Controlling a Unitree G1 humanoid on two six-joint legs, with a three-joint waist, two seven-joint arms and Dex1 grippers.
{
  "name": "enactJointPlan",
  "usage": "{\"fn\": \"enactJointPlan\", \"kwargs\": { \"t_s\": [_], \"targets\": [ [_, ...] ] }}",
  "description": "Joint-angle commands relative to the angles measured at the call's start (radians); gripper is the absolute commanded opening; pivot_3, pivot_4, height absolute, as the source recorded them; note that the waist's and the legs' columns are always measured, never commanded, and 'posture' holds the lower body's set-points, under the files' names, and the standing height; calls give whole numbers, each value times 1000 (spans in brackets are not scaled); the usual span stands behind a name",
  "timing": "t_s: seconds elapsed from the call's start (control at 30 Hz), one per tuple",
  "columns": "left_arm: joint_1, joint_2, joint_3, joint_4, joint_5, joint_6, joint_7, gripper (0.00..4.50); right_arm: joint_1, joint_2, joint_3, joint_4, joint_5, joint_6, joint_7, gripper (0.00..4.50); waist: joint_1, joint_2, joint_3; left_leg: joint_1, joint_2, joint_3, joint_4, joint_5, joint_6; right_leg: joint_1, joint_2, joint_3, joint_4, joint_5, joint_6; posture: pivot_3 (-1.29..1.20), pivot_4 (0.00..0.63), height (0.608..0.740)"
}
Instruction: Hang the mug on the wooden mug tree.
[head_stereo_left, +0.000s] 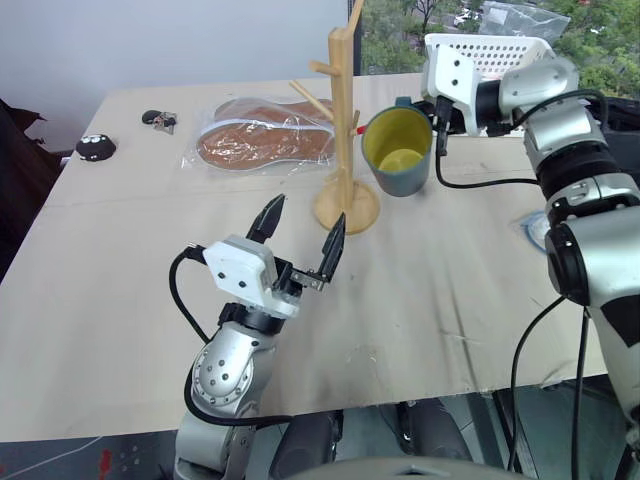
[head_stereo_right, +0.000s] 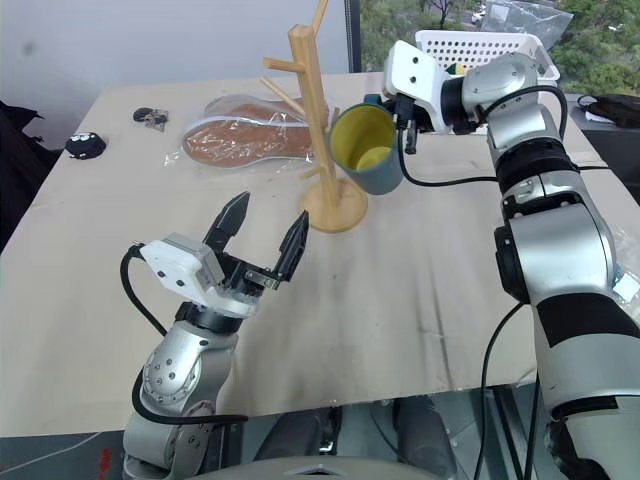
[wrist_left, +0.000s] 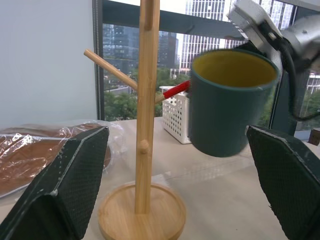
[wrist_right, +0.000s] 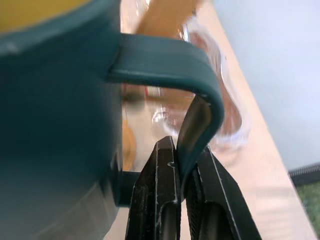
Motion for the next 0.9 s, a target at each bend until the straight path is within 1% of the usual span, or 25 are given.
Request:
{"fn": "enactJointPlan", "kwargs": {
  "t_s": [0.03,0.13,0.2,0.23,0.27,0.3,0.33,0.37,0.4,0.47,0.5,0.63,0.73,0.77,0.8,0.83,0.87,0.9],
  "targets": [
    [6,-4,-3,-9,4,-42,-12,4500,-44,4,0,-16,-23,-21,-19,71,1,0,0,0,0,0,0,0,0,0,0,0,0,0,0,0,150,740],
    [10,-3,-2,-8,2,-50,-16,4500,-50,14,4,-16,-45,-4,-52,71,0,0,0,0,0,0,0,0,0,0,0,0,0,0,0,0,150,740],
    [11,-3,-1,-7,0,-52,-19,4500,-56,18,0,-14,-54,11,-68,630,-1,0,0,0,0,0,0,0,0,0,0,0,0,0,0,0,150,740],
    [10,-3,0,-6,-1,-53,-19,4500,-57,17,0,-14,-57,14,-69,962,-1,0,0,0,0,0,0,0,0,0,0,0,1,0,0,0,150,740],
    [8,-3,1,-5,-2,-53,-21,4500,-58,14,-2,-15,-58,19,-69,1437,-1,0,0,0,0,0,0,0,0,0,0,0,1,0,0,0,150,740],
    [6,-4,3,-4,-2,-51,-22,4500,-58,12,-4,-15,-59,24,-70,2047,-1,0,0,0,0,0,0,0,0,0,0,0,1,0,0,0,150,740],
    [5,-4,4,-5,-2,-49,-22,4500,-60,8,-8,-15,-58,31,-74,2525,-1,0,0,0,0,0,0,0,0,0,0,0,1,0,0,0,150,740],
    [3,-2,5,-7,-3,-44,-24,4500,-61,-1,-13,-15,-57,39,-80,2852,-1,0,0,0,0,0,0,0,0,0,0,0,1,0,0,0,150,740],
    [1,1,6,-10,-3,-38,-25,4500,-61,-11,-20,-15,-54,47,-88,3464,0,0,0,0,0,0,0,0,0,0,0,0,1,0,0,0,150,740],
    [-1,7,8,-23,-6,-23,-27,4500,-57,-32,-42,-17,-39,72,-111,4333,1,0,0,0,0,0,0,0,0,0,0,0,1,0,0,0,150,740],
    [1,13,13,-30,-10,-11,-28,4500,-49,-47,-58,-23,-27,85,-116,4429,2,0,0,0,0,0,0,0,0,0,0,0,1,0,0,0,150,740],
    [36,62,35,-41,-54,106,-48,4500,65,-129,-148,-120,74,182,-66,4429,5,0,0,-1,-1,-1,0,0,0,0,0,-1,0,0,0,0,150,740],
    [91,116,54,-40,-59,198,-55,4500,249,-180,-234,-333,197,311,-12,4429,3,0,-1,-1,0,-1,0,0,0,0,0,-1,0,0,0,0,150,740],
    [118,148,63,-33,-48,216,-70,4500,367,-198,-271,-463,248,380,-16,4429,3,0,-1,-1,0,-1,0,0,0,0,0,-1,0,0,0,0,150,740],
    [141,176,78,-20,-55,216,-97,4500,520,-207,-317,-613,295,449,-48,4429,3,0,-1,-1,0,-1,-1,0,0,0,0,0,0,0,0,0,150,740],
    [159,196,92,-12,-62,213,-119,4500,633,-211,-347,-734,329,505,-80,4429,8,-1,-2,-1,0,-1,0,0,0,0,0,0,1,0,0,0,150,740],
    [173,213,115,11,-73,212,-139,4500,806,-201,-380,-898,373,580,-120,4429,11,0,-2,-2,1,-3,0,0,0,0,0,-2,1,0,0,0,150,740],
    [180,221,131,26,-83,211,-151,4500,920,-194,-399,-1014,403,637,-151,4429,19,3,-3,-2,1,-4,0,0,0,0,0,-3,1,0,0,0,150,740]
  ]
}}
